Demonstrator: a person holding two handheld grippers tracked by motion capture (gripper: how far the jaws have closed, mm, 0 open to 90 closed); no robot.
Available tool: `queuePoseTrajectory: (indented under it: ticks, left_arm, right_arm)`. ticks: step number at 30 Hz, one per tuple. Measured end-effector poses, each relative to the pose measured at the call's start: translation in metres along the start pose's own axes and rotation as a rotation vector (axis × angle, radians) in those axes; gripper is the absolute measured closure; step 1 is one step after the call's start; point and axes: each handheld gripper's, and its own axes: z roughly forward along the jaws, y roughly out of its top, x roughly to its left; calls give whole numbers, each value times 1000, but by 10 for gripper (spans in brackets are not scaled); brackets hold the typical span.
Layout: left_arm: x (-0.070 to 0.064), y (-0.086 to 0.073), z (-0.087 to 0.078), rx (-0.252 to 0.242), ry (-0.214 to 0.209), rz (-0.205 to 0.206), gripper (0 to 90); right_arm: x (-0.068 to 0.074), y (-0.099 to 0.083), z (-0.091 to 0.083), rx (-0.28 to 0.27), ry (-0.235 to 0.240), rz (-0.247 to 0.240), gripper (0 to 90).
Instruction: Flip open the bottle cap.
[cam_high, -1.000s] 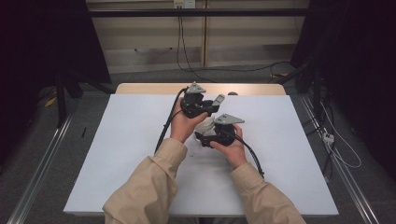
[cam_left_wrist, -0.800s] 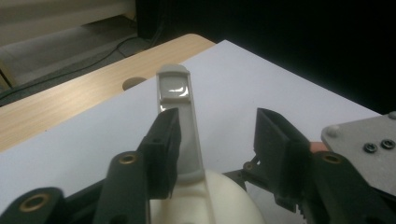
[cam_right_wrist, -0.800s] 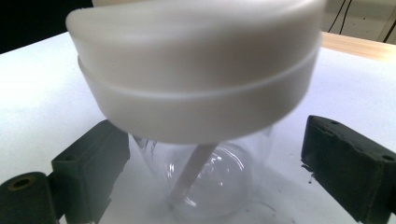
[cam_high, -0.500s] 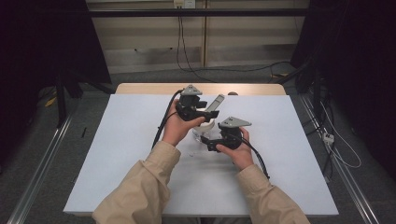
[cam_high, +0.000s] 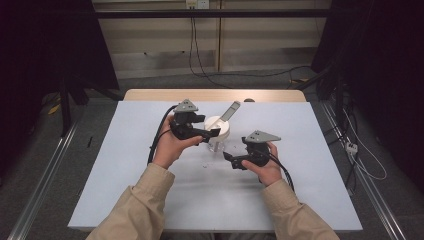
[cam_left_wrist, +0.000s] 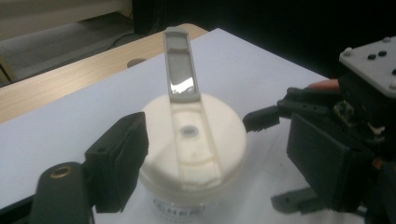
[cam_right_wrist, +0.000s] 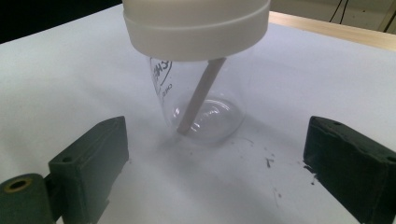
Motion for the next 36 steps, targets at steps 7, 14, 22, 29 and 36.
queuePoseTrajectory:
  ticks: [7,14,22,29,36]
  left_arm:
    - [2,-21,-15,-3,-2,0,161]
    - [7,-41,-26,1,-1,-16,137]
    - [13,-67,-41,11,6,-39,120]
    - [14,-82,-52,7,3,-42,109]
    - [19,-93,-65,0,7,-57,95]
  right_arm:
    - [-2,-5,-13,5,-4,1,69]
    - [-2,-11,-24,9,-1,2,71]
    - [-2,-15,-34,8,3,-2,78]
    - [-4,-19,-41,15,-2,-6,79]
    - [-6,-24,-49,20,-9,-3,76]
